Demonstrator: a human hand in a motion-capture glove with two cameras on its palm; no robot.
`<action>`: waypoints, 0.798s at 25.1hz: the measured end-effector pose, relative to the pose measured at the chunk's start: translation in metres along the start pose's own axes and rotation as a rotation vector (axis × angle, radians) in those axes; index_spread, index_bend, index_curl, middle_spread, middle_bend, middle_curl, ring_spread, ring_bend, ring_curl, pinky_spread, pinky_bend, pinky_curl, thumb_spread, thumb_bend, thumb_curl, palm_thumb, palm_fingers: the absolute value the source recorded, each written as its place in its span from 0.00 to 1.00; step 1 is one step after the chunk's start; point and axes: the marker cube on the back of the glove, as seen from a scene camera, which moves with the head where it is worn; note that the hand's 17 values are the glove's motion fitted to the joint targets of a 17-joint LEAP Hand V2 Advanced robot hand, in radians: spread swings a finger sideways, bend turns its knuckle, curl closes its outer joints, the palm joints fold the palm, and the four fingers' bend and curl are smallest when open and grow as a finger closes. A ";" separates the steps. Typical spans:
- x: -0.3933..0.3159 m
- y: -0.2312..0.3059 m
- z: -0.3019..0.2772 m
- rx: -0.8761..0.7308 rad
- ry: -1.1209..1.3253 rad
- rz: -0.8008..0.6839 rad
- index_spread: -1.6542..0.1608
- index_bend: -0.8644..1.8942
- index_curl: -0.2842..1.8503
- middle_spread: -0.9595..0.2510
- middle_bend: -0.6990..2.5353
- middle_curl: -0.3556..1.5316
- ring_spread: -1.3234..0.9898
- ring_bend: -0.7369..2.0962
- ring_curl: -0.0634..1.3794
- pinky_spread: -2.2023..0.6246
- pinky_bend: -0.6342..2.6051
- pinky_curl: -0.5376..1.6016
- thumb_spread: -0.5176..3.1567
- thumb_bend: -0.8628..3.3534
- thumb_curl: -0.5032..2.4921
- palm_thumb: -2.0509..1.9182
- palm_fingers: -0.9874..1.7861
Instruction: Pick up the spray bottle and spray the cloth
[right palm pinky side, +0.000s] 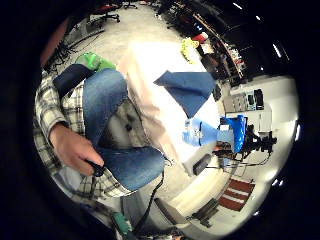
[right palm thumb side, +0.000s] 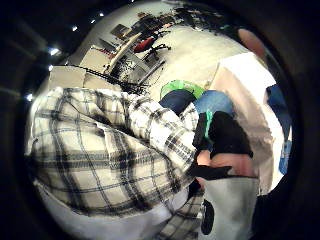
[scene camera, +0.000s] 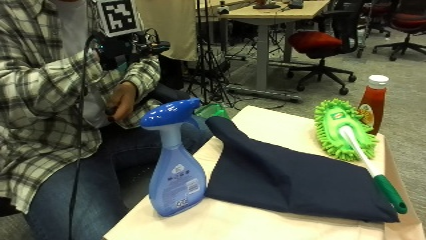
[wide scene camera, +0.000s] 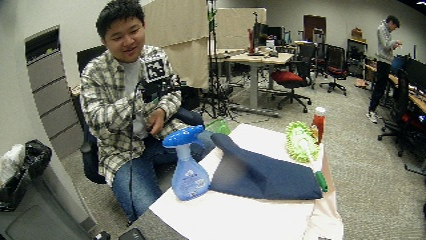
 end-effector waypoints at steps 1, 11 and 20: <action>-0.001 0.001 0.001 -0.006 0.014 -0.019 0.81 0.44 0.17 0.75 0.29 0.22 0.58 0.35 0.07 0.81 0.25 0.27 0.25 0.28 0.20 0.63 0.48; 0.010 -0.003 -0.004 0.011 -0.006 0.082 0.74 0.44 0.24 0.72 0.29 0.27 0.58 0.36 0.14 0.83 0.25 0.30 0.39 0.29 0.24 0.66 0.47; 0.018 -0.004 -0.007 0.076 -0.107 0.362 0.73 0.43 0.26 0.71 0.29 0.30 0.58 0.35 0.16 0.84 0.25 0.32 0.44 0.28 0.26 0.66 0.46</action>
